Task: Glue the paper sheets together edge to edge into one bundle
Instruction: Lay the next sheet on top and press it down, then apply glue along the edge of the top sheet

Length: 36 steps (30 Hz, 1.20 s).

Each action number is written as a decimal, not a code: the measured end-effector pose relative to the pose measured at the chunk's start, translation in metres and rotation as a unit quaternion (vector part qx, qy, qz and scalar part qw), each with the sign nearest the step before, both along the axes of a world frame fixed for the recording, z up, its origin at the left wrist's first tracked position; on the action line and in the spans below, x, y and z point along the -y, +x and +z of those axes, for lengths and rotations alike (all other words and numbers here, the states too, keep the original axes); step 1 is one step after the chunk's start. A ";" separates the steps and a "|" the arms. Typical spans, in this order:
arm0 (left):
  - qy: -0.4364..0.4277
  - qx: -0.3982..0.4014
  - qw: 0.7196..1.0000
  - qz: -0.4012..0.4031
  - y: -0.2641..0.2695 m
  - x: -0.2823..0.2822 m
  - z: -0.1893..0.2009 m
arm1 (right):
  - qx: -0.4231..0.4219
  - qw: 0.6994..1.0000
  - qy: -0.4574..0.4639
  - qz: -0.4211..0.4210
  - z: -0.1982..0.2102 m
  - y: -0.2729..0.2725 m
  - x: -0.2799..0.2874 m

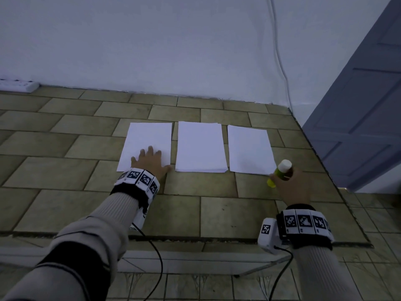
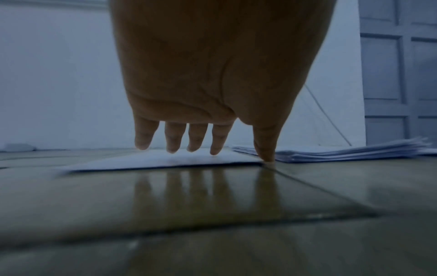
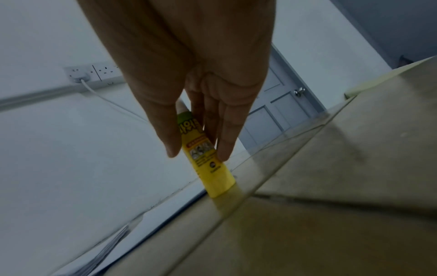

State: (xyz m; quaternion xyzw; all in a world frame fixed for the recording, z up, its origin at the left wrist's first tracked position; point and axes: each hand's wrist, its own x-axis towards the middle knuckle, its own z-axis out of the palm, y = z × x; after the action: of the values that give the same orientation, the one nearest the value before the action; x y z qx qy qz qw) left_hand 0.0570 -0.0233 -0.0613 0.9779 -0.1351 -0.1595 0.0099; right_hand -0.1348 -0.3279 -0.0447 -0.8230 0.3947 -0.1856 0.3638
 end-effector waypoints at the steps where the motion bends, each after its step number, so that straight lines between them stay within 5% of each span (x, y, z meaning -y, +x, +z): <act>1: 0.003 -0.002 1.000 -0.003 0.001 0.000 -0.002 | -0.002 1.000 0.000 0.003 -0.002 0.001 0.001; 14: -0.034 -0.007 0.999 -0.021 0.009 -0.004 0.002 | -0.009 1.000 -0.005 0.014 0.000 0.000 -0.001; 24: -0.244 0.154 0.955 0.070 -0.001 -0.010 0.027 | -0.023 0.999 -0.024 0.019 0.002 0.000 -0.004; 30: -0.395 0.103 0.906 -0.109 -0.047 -0.006 0.047 | -0.022 0.999 -0.018 0.024 0.004 0.000 -0.004; 36: -0.155 0.047 0.931 -0.328 -0.092 -0.007 0.031 | -0.025 0.999 -0.023 0.032 0.004 0.000 -0.004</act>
State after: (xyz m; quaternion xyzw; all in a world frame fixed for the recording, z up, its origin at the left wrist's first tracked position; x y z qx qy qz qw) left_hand -0.0353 -0.0166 -0.0301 0.8719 -0.4714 -0.0849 0.1022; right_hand -0.1346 -0.3241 -0.0409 -0.8477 0.3725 -0.1626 0.3409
